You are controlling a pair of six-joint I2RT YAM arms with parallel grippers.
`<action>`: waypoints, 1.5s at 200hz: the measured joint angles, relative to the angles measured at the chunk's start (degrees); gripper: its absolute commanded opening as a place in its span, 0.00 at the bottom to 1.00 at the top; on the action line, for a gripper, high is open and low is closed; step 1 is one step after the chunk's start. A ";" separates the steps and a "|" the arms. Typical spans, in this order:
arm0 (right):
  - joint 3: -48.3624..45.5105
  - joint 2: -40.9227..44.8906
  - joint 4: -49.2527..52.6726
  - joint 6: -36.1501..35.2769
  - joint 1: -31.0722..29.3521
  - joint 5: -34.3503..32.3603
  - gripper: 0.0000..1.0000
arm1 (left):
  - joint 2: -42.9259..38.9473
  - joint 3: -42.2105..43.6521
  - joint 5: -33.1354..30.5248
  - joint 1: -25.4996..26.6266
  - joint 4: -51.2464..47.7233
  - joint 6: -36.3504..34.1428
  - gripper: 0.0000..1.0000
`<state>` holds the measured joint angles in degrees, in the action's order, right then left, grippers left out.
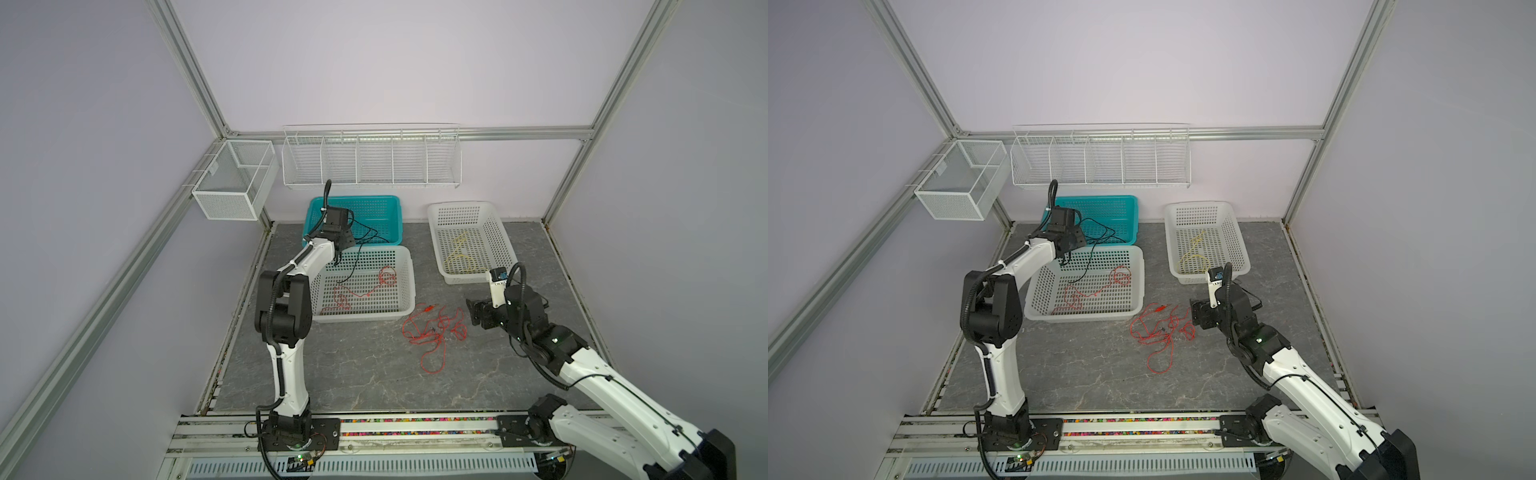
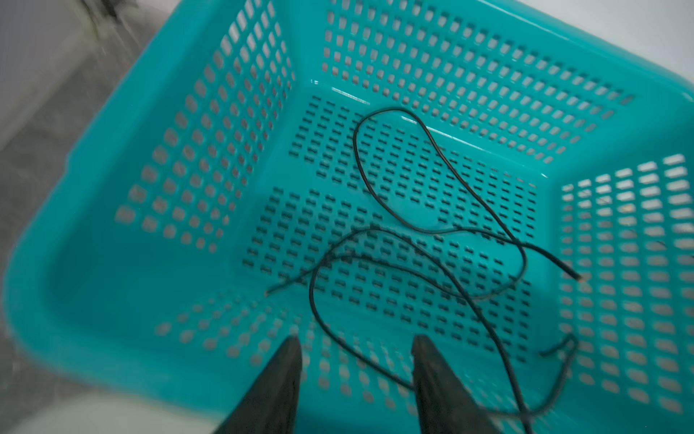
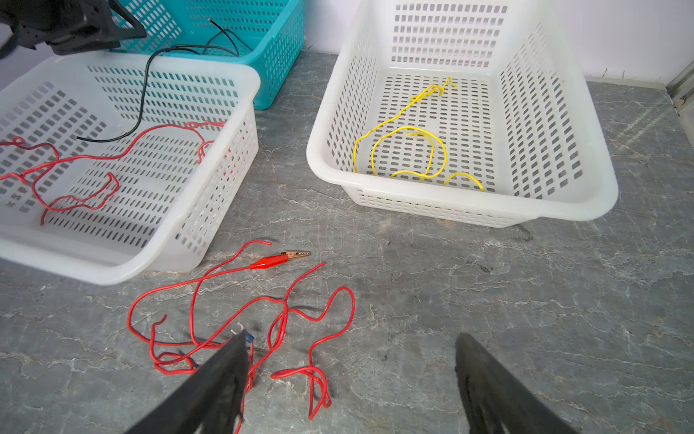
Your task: Untangle the cables
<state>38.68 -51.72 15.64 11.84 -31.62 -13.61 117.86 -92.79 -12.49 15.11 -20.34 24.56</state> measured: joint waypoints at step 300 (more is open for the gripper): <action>-0.13 -0.09 -1.62 0.17 -0.52 1.31 0.88 | -25.57 30.88 3.13 9.46 2.27 -15.67 0.58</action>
<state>38.54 -51.81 14.02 12.01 -32.14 -12.29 92.29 -61.91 -9.37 24.58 -18.06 8.88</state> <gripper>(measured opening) 0.876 0.578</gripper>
